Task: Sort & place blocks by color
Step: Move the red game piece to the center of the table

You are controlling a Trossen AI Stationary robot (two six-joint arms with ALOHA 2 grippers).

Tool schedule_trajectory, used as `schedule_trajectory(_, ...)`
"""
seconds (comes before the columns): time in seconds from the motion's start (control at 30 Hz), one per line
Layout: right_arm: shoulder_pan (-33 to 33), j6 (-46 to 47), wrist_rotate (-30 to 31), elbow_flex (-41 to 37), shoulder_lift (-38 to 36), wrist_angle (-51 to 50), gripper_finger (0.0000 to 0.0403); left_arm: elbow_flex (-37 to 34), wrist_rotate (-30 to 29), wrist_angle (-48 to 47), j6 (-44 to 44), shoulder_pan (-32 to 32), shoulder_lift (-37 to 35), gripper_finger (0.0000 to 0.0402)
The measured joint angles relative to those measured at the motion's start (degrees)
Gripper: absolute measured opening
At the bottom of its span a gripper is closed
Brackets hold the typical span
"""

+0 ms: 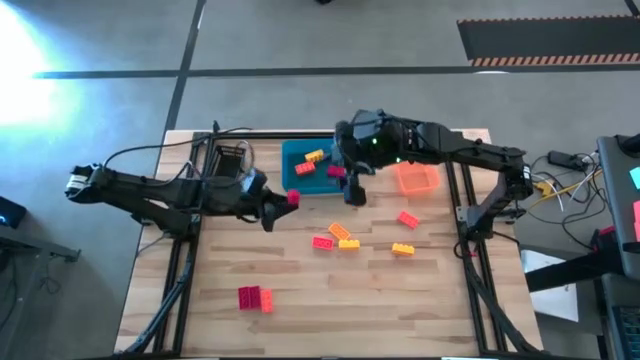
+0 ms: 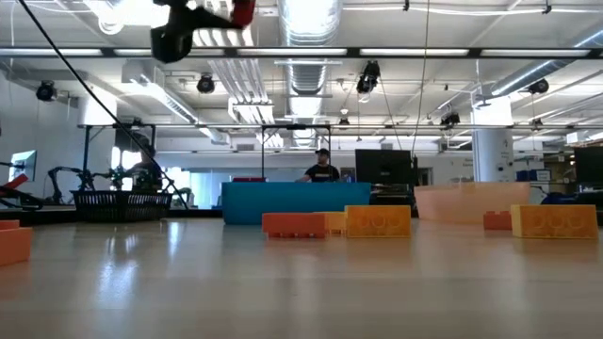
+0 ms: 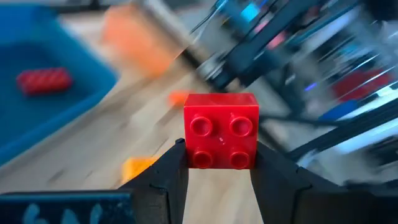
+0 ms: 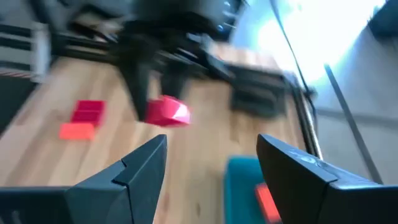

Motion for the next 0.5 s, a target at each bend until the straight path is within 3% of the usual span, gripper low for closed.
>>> schedule_trajectory(0.17,3.21,-4.82,-0.41,0.0,0.37,4.82,0.024,0.0,0.26,11.88,0.05,0.0,0.38,0.0127)
schedule_trajectory(0.5,3.36,-8.58,-0.34,0.0,0.53,10.71,0.024,0.0,0.63,28.56,-2.1,0.0,0.52,0.0132)
